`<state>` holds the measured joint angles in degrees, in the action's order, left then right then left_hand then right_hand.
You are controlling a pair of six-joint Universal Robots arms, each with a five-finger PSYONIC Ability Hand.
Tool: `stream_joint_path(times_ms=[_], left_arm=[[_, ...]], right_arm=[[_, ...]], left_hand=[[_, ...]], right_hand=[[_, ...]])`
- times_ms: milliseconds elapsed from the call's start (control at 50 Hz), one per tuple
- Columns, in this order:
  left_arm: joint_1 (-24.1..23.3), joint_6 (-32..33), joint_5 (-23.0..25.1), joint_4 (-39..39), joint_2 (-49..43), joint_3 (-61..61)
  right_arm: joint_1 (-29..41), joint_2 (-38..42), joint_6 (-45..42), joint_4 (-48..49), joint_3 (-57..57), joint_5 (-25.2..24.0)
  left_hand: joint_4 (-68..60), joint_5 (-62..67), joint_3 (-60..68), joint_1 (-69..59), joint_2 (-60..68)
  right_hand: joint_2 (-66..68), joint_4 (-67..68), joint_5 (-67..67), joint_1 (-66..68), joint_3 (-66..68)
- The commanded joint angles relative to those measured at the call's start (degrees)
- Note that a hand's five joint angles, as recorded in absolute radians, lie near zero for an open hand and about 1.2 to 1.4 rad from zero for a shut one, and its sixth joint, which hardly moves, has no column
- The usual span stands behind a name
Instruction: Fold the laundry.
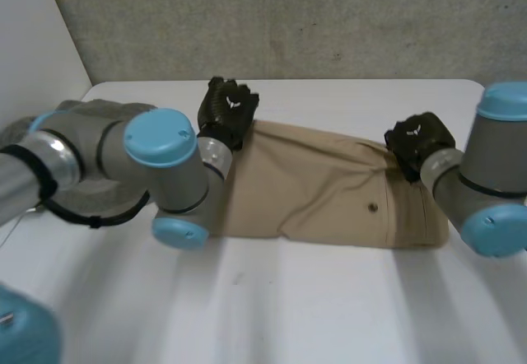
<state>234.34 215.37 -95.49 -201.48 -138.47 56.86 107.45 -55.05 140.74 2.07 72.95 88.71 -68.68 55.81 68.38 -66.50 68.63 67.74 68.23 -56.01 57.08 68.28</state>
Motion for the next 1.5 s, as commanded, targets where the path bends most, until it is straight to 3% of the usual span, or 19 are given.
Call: stream_joint_path(times_ms=[20, 100, 120, 140, 160, 180, 200, 280, 440, 560, 680, 760, 980, 1040, 1080, 1140, 1300, 1400, 1500], left_arm=[[0.6, 2.7, 0.2, -6.8, -14.4, -16.4], [1.5, 2.7, 1.7, -7.2, -19.7, -22.0], [1.6, 2.7, 2.3, -7.5, -20.5, -22.1], [1.6, 2.6, 3.4, -8.0, -21.7, -22.7], [1.6, 2.6, 3.6, -8.2, -21.8, -22.7], [1.6, 2.6, 3.7, -9.0, -22.1, -22.2], [1.6, 2.4, 3.8, -9.6, -22.1, -21.8], [1.4, 2.1, 3.6, -11.6, -19.7, -18.4], [1.6, -3.8, 3.6, -11.7, -3.1, -0.7], [1.6, -9.9, 3.4, -10.5, 7.2, 12.0], [1.5, -14.8, 3.6, -6.1, 15.9, 23.4], [1.5, -17.7, 3.6, -4.4, 17.9, 26.9], [1.6, -18.8, 3.6, -3.9, 17.6, 29.1], [1.5, -18.8, 3.5, -3.9, 17.4, 29.2], [1.5, -18.8, 3.5, -3.9, 17.4, 29.3], [1.3, -18.8, 3.5, -3.8, 17.4, 29.5], [1.3, -18.6, 3.5, -3.7, 20.6, 30.9], [1.6, -18.8, 3.5, -3.0, 22.8, 32.1], [2.3, -18.8, 3.5, -2.7, 24.1, 33.1]], right_arm=[[0.0, 15.0, -0.4, 2.2, -17.7, 1.1], [0.0, 22.6, -1.0, 2.6, -25.9, 2.3], [0.0, 23.5, -1.0, 2.6, -26.9, 2.6], [0.0, 24.1, -1.1, 2.6, -27.9, 3.0], [0.0, 25.1, -1.3, 2.5, -29.3, 4.2], [0.0, 25.3, -1.3, 2.5, -30.0, 4.5], [0.0, 25.3, -1.3, 2.6, -30.3, 4.6], [-0.1, 23.5, 0.7, 4.9, -30.4, 5.2], [-1.0, 6.6, 10.2, 4.9, -19.1, 4.6], [-3.0, -2.9, 11.5, -5.6, -6.6, 2.6], [-5.8, -4.3, 13.6, -12.2, 3.5, -0.8], [-6.5, -4.4, 14.9, -8.3, 9.3, -3.7], [-8.0, 0.2, 14.7, -0.7, 11.5, -4.2], [-8.1, 1.8, 14.7, 0.2, 10.9, -4.4], [-8.5, 2.5, 14.7, 0.8, 10.5, -3.9], [-10.2, 1.7, 15.1, 1.2, 11.2, -3.8], [-16.3, -6.9, 10.4, 2.7, 14.7, -4.6], [-20.4, -9.2, -1.4, 2.5, 14.9, -4.4], [-19.3, -9.4, -11.7, 3.0, 13.4, -3.9]], left_hand=[[-11.3, 14.2, 11.6, -13.5, 11.4], [-11.3, 14.2, 11.6, -13.5, 11.4], [-11.3, 14.2, 11.6, -13.5, 11.4], [7.8, -4.9, -7.5, 5.6, -7.8], [18.5, -15.6, -18.2, 16.3, -18.4], [42.7, -39.9, -42.4, 40.6, -42.7], [51.8, -48.9, -51.5, 49.6, -51.8], [58.5, -55.6, -58.2, 56.3, -58.4], [58.5, -55.6, -58.2, 56.3, -58.4], [58.1, -55.3, -57.8, 56.0, -58.1], [57.6, -54.8, -57.3, 55.4, -57.6], [57.1, -54.3, -56.8, 54.9, -57.1], [56.9, -54.1, -56.6, 54.8, -56.9], [56.9, -54.1, -56.6, 54.8, -56.9], [56.9, -54.1, -56.6, 54.8, -56.9], [56.9, -54.1, -56.6, 54.8, -56.9], [57.1, -54.3, -56.8, 54.9, -57.1], [57.3, -54.4, -57.0, 55.1, -57.2], [57.5, -54.6, -57.2, 55.3, -57.4]], right_hand=[[12.3, 11.8, -14.0, 22.9, 11.7], [12.3, 11.8, -14.0, 22.9, 11.7], [5.2, 4.7, -6.9, 15.8, 4.6], [-8.6, -9.1, 6.8, 2.1, -9.1], [-40.3, -40.8, 38.6, -29.7, -40.9], [-54.5, -55.0, 52.8, -43.8, -55.0], [-57.7, -58.2, 56.0, -47.1, -58.3], [-57.7, -58.2, 56.0, -47.1, -58.3], [-57.7, -58.2, 56.0, -47.1, -58.3], [-57.7, -58.2, 56.0, -47.1, -58.3], [-56.3, -56.8, 54.6, -45.7, -56.9], [-50.8, -51.3, 49.1, -40.1, -51.3], [-40.2, -40.7, 38.4, -29.5, -40.7], [-15.2, -15.7, 13.5, -4.5, -15.7], [12.1, 11.6, -13.8, 22.8, 11.6], [12.3, 11.8, -14.0, 22.9, 11.7], [12.3, 11.8, -14.0, 22.9, 11.7], [12.3, 11.8, -14.0, 22.9, 11.7], [12.3, 11.8, -14.0, 22.9, 11.7]])
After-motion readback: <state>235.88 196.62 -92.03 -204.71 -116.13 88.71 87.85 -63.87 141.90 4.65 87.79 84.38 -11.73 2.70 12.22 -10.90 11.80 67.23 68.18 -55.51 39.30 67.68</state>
